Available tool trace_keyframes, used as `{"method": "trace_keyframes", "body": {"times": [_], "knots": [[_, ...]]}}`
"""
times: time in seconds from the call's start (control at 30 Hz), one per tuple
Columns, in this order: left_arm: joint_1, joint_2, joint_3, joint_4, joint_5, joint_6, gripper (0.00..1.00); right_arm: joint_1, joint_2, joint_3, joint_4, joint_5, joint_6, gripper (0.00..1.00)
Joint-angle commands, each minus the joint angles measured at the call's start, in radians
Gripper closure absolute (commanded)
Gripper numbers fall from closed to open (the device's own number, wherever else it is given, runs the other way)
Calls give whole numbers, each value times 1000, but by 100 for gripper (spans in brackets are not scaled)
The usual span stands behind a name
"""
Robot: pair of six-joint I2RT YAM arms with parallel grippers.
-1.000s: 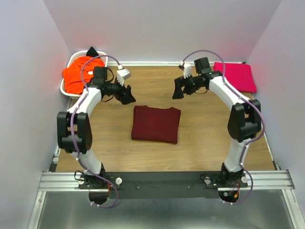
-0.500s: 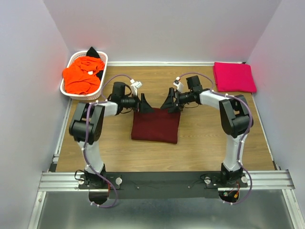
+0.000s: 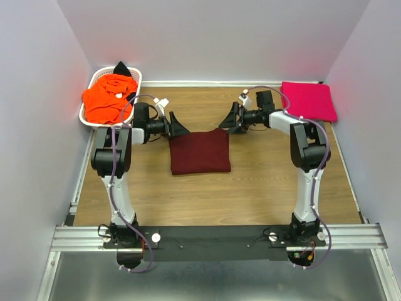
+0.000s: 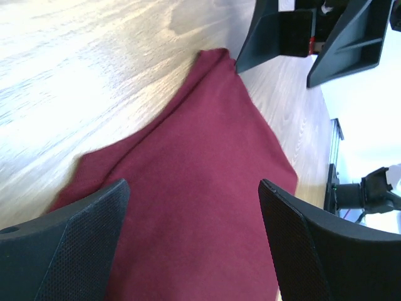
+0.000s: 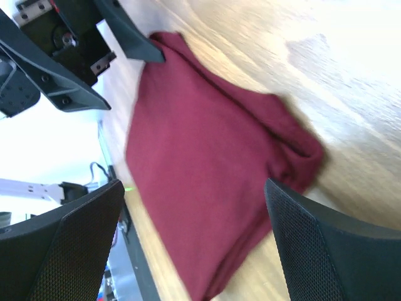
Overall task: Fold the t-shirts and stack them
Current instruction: Fold the tshirt
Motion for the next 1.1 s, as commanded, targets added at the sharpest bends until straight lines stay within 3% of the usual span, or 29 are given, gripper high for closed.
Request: {"method": "trace_keyframes", "body": {"times": [0.0, 0.07, 0.2, 0.37, 0.5, 0.6, 0.7, 0.83, 0.97, 1.07], "knots": [[7, -209, -60, -79, 15, 56, 8, -4, -130, 22, 7, 20, 54, 0], [-12, -316, -134, -79, 17, 45, 8, 8, -186, -3, 14, 3, 109, 0], [-63, -386, -240, -19, 17, -24, 8, 80, -221, -90, 72, -23, 187, 0], [-68, -302, -306, 85, 7, -34, 8, 169, -129, -154, 163, -32, 244, 0], [-25, -179, -299, 82, -2, 8, 8, 166, -31, -176, 169, -20, 194, 0], [17, -98, -273, 59, -14, 34, 8, 146, 15, -197, 168, 15, 123, 0], [29, -59, -222, -80, 3, 107, 8, 117, 28, -199, 154, 37, 76, 0], [32, -197, -205, -276, 52, 291, 8, 95, -90, -194, 131, -20, 88, 0], [8, -389, -288, -295, 128, 286, 9, 121, -205, -219, 131, -58, 123, 0], [-55, -440, -352, -282, 159, 249, 11, 163, -253, -246, 138, -66, 186, 0]]}}
